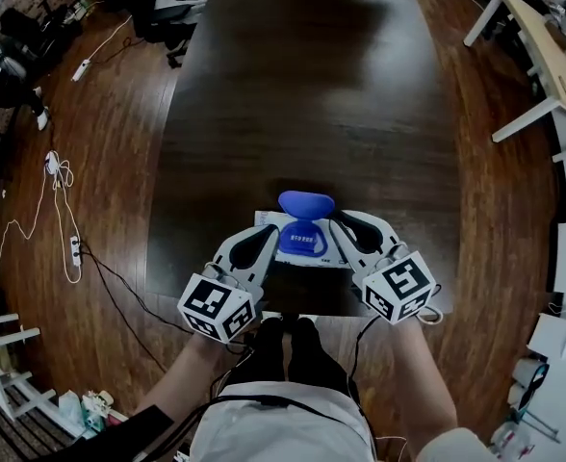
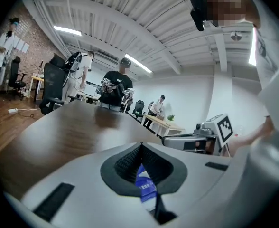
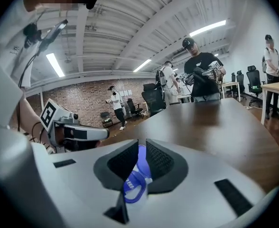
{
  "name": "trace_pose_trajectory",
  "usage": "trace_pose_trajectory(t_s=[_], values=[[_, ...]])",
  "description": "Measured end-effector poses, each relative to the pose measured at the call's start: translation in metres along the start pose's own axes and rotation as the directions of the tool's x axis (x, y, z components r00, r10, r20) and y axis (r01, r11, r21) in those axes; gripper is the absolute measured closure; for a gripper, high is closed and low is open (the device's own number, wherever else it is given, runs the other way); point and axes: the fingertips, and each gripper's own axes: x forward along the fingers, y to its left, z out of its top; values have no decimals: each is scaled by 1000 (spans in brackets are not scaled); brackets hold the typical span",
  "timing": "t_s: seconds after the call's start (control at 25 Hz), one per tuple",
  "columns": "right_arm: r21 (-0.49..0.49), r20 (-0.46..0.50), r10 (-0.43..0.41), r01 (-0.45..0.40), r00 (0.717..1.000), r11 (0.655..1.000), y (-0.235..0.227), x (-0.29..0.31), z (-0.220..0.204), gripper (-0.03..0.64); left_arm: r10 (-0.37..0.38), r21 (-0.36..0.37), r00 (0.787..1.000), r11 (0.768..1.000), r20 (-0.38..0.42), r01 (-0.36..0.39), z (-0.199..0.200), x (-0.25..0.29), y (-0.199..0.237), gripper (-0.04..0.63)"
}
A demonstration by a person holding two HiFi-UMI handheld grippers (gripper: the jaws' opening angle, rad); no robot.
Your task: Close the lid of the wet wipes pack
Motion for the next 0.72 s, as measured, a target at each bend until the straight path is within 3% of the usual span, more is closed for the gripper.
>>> trace_pose_trajectory(t_s=[0.52, 0.72], values=[[-48, -104, 47, -52, 994, 997, -33, 48, -45, 448, 38, -33, 999, 999, -33, -39, -36, 10, 21, 594], [-45, -133, 74, -81, 988, 996, -33, 61, -56, 442, 51, -44, 998, 998, -22, -52, -35, 6, 26, 594]])
